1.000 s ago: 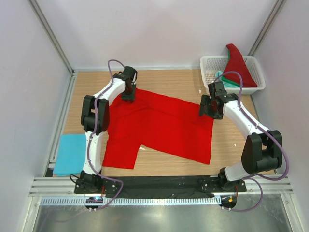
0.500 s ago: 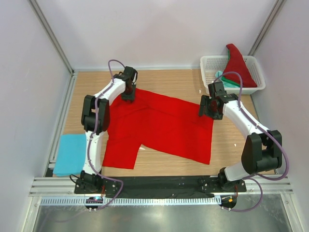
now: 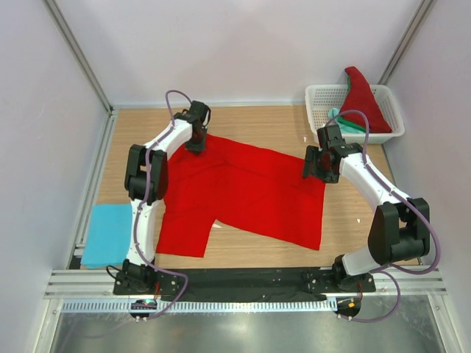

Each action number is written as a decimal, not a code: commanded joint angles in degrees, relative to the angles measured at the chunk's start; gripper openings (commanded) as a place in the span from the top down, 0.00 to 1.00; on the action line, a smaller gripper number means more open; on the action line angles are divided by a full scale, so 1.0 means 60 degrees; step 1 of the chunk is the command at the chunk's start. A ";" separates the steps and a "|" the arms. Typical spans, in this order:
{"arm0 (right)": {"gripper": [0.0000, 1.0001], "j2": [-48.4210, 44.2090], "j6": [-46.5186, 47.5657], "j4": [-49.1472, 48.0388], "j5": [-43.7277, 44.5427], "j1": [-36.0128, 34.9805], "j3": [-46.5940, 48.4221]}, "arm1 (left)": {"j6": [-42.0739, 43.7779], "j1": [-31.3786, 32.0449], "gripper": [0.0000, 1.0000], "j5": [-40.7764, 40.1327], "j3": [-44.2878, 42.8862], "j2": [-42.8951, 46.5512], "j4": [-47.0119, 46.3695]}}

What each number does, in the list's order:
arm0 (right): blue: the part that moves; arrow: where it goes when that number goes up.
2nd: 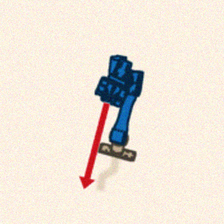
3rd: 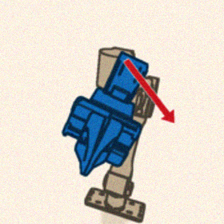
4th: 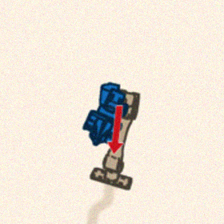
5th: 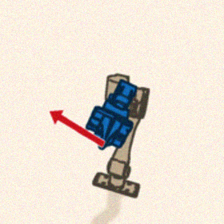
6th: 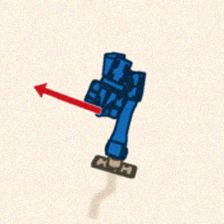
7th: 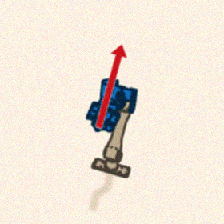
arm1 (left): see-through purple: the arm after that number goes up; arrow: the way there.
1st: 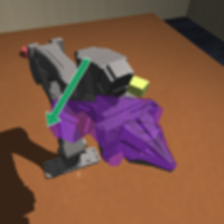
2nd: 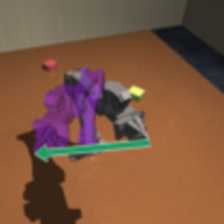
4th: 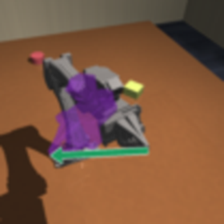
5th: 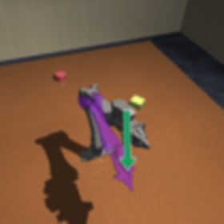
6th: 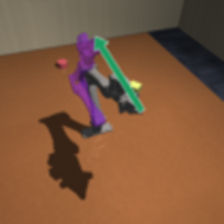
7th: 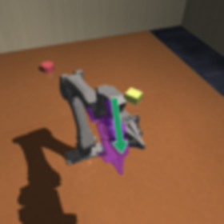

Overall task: Fold and stack the t-shirts
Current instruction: Fold the tshirt

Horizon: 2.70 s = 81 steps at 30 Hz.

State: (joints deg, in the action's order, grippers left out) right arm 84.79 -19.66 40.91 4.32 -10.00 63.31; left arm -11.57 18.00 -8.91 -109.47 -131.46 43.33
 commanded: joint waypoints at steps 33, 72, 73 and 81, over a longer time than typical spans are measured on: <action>0.30 -0.0158 -0.0151 -0.0431 -0.0588 -0.0091 -0.0722 | -0.2202 0.1512 0.87 0.2610 0.4665 0.4975 0.0644; 0.31 0.1014 -0.0517 -0.0929 -0.1364 -0.0208 0.0274 | -0.2407 -0.2824 0.56 0.3345 0.5809 0.3849 -0.0659; 0.31 0.1014 -0.0503 -0.0929 -0.1378 -0.0208 0.0274 | -0.2393 -0.2839 0.56 0.3345 0.5794 0.3805 -0.0703; 0.31 0.1000 -0.0386 -0.0856 -0.1422 -0.0208 0.0259 | -0.2480 -0.2839 0.62 0.3461 0.5603 0.3335 -0.0835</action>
State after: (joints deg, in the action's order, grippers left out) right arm 92.73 -22.61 36.03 -3.64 -10.94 64.60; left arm -25.67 1.28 10.61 -74.85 -110.50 40.27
